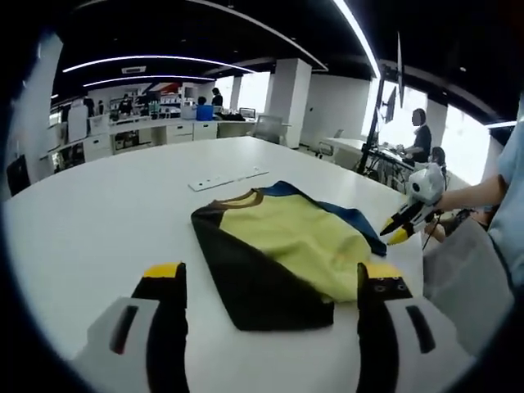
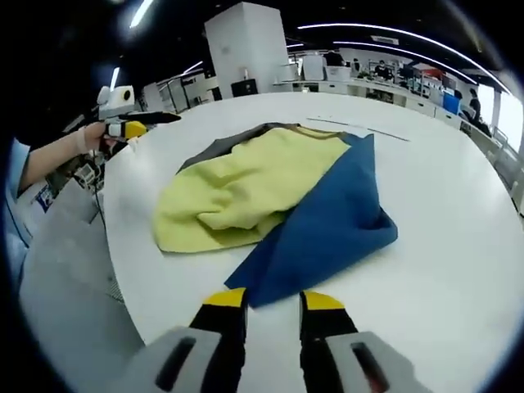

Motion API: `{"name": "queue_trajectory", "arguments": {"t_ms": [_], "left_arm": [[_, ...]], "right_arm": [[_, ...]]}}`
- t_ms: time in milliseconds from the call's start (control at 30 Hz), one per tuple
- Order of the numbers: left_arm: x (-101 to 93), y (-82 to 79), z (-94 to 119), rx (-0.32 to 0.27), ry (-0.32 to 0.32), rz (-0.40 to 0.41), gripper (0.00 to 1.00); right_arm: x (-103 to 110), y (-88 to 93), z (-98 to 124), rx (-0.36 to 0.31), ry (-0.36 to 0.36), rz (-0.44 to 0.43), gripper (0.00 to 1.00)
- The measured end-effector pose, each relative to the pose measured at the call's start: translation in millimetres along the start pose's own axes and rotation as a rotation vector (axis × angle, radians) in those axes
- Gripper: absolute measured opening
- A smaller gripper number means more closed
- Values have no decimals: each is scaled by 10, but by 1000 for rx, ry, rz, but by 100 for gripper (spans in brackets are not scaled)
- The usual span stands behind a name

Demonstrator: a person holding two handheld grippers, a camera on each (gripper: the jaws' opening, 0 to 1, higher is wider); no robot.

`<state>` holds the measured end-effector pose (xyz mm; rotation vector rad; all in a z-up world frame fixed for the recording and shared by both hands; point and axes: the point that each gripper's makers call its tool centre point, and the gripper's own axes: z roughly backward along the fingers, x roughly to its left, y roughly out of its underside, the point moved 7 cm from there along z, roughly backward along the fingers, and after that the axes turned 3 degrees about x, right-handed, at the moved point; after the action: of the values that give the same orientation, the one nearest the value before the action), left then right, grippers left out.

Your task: Fold the garment on the visible template until the final outline fits inside the template.

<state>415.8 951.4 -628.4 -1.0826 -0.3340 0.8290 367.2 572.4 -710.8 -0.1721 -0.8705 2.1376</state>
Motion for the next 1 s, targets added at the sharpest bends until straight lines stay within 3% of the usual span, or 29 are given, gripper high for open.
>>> {"name": "queue_trajectory", "arguments": {"t_ms": [367, 433, 567, 733, 1000], "left_arm": [[8, 35, 26, 3, -4, 10, 82], [13, 34, 27, 2, -5, 12, 82], [10, 46, 16, 8, -3, 13, 81], [-8, 57, -9, 10, 0, 18, 81], [-41, 74, -71, 12, 10, 23, 80]], "right_arm": [[-9, 48, -43, 12, 12, -58, 6], [-9, 49, -39, 10, 17, -62, 0], [-32, 32, 10, -4, 24, -88, 0], [-71, -28, 182, -16, 25, -85, 0], [-313, -166, 596, -32, 54, -109, 0]]}}
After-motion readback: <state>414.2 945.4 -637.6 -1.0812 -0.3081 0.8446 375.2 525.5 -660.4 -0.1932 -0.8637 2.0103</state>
